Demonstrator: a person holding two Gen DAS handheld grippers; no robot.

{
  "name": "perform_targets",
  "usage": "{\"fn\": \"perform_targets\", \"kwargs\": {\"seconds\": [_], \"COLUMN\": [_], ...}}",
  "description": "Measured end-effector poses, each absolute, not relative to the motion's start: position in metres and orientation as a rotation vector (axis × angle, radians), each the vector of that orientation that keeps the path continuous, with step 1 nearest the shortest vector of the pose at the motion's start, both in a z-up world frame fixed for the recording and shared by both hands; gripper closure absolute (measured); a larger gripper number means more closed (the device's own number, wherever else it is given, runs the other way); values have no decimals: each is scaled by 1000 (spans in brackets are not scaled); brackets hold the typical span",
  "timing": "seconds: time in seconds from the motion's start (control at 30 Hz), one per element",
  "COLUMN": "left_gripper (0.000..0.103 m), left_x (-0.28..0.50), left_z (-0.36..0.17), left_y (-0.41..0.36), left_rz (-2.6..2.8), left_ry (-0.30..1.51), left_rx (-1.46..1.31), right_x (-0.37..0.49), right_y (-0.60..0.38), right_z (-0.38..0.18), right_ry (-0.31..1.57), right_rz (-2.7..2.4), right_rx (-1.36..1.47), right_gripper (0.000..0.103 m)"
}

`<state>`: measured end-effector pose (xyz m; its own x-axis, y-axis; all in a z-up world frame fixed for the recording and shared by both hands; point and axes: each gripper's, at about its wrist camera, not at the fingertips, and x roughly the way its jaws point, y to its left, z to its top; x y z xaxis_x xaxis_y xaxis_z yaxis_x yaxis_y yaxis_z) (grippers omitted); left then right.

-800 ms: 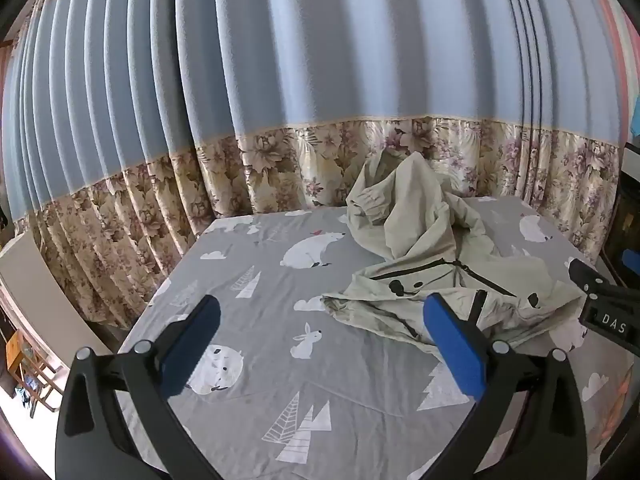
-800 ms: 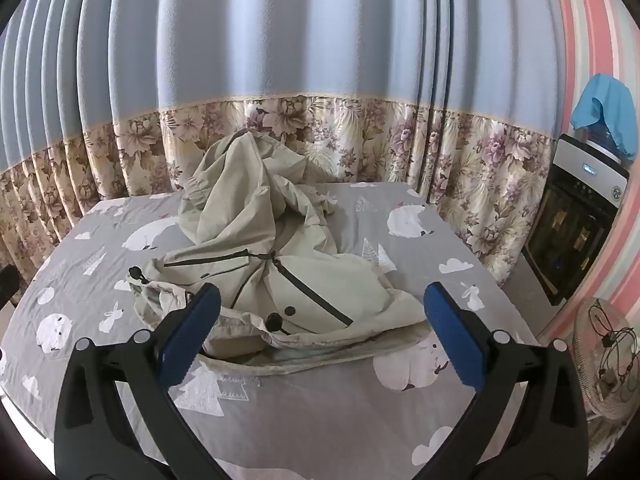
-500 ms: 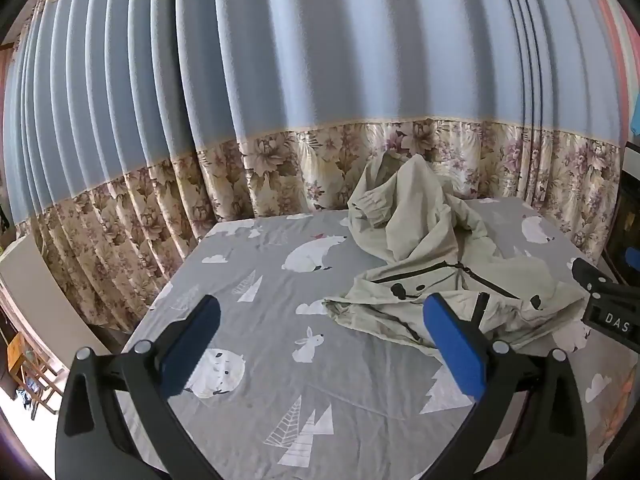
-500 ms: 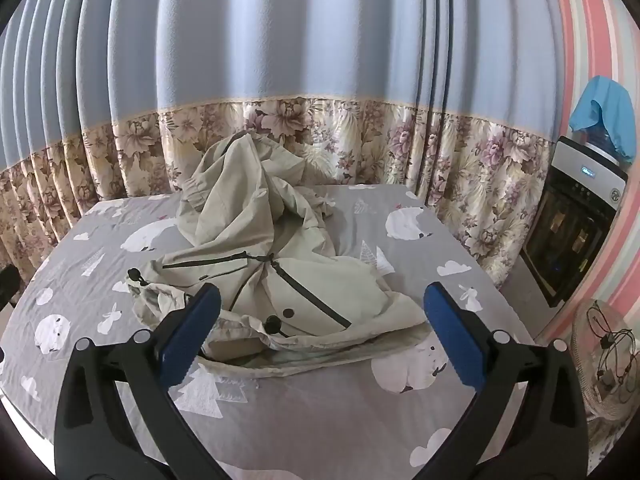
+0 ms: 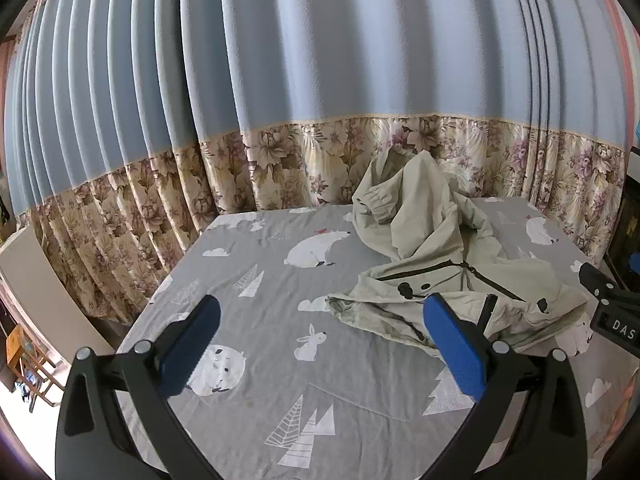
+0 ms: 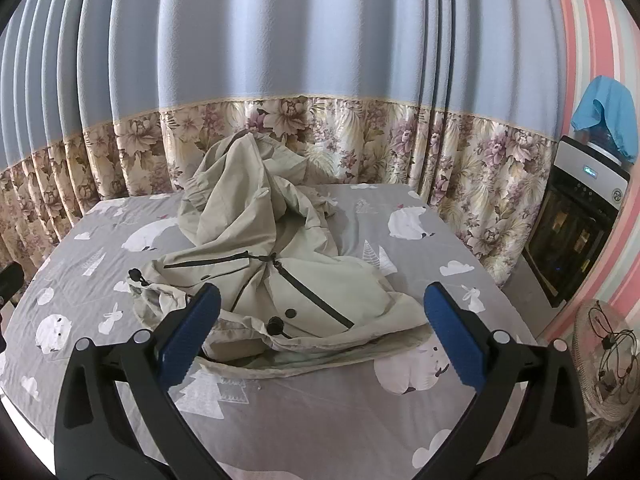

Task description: Fold large clothes

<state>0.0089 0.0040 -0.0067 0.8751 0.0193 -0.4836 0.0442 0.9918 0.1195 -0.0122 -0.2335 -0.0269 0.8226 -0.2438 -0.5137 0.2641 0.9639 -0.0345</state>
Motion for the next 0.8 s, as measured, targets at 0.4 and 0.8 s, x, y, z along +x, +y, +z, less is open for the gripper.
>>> {"fn": "perform_targets", "kwargs": {"seconds": [0.4, 0.8], "left_gripper": [1, 1], "left_x": [11, 13], "left_z": [-11, -12], "left_y": [5, 7], "left_rz": [-8, -5], "left_ry": [504, 508], "left_rx": [123, 123], "right_x": [-6, -3], "right_y": [-236, -241], "right_z": [-32, -36], "right_ry": [549, 560], "right_rz": [-278, -279], "right_rx": [44, 51], "right_gripper": [3, 3]}}
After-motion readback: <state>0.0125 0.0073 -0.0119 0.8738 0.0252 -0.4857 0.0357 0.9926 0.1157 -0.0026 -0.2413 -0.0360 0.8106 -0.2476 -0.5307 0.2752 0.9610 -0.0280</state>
